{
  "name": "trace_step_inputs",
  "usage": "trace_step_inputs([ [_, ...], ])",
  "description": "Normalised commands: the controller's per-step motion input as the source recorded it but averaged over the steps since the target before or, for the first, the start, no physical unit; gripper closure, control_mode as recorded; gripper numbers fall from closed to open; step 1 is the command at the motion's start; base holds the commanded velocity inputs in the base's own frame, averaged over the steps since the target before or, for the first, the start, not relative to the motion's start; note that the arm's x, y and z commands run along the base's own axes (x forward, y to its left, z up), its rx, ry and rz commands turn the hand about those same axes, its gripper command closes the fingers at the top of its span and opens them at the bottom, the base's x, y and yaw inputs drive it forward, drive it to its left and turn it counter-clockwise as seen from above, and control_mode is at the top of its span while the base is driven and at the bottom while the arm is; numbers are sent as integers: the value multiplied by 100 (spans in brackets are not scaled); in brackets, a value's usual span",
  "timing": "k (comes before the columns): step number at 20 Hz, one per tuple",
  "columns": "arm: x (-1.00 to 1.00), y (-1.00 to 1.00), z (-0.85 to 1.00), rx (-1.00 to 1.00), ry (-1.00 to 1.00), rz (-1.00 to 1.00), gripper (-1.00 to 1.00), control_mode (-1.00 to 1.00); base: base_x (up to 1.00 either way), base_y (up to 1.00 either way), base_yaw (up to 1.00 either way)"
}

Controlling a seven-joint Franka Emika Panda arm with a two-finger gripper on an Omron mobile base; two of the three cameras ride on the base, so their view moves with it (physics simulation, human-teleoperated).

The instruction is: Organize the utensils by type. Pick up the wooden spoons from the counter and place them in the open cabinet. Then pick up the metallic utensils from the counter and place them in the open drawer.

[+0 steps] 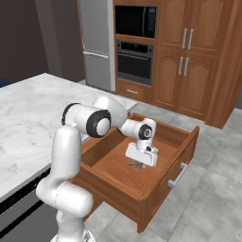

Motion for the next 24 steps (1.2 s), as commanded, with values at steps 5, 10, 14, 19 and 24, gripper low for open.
trace_step_inputs([
  [5, 34, 12, 8, 0, -17, 0, 100, -100, 0, 0, 0],
  [10, 63, 2, 0, 0, -19, -1, 100, -100, 0, 0, 0],
  [14, 66, 0, 0, 0, -14, -1, 100, -100, 0, 0, 0],
  [19, 66, 0, -13, -1, -2, 0, 100, -100, 0, 0, 0],
  [24, 49, 0, -34, -4, -3, 0, 100, -100, 0, 0, 0],
])
